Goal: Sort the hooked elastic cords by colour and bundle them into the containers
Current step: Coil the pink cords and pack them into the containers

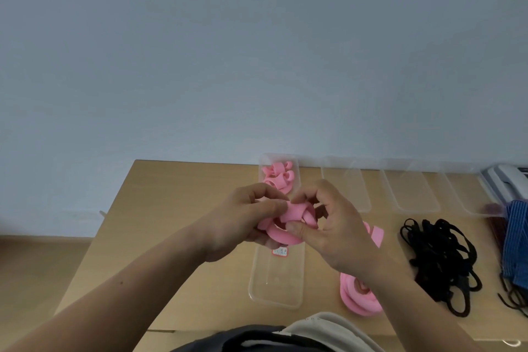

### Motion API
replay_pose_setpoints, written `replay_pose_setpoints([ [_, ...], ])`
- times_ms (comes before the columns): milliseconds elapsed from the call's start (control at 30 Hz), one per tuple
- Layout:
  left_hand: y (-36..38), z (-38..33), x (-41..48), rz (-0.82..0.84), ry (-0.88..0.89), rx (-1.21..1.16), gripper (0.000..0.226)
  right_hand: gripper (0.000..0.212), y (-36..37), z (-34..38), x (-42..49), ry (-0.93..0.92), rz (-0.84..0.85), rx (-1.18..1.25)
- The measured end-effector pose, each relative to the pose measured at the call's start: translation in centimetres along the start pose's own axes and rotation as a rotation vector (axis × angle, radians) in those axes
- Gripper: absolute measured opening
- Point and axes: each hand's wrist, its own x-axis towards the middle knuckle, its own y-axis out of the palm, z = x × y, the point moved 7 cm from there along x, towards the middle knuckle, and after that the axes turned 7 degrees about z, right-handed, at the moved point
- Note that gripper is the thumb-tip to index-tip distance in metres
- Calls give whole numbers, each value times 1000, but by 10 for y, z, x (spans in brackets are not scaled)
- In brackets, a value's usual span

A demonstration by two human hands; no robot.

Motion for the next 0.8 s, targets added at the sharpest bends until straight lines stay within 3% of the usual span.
replay_pose_setpoints([
  [200,3,0,4,23,68,-62,28,32,-2,4,-2,-134,-31,-89],
  [433,-1,-4,6,10,209,85,31,37,-7,-6,-1,-26,156,230],
  [600,1,-3,4,41,284,181,32,29,-5,-16,4,110,98,214],
  [800,-1,-2,2,-90,346,209,37,11,-9,-7,5,97,6,253],
])
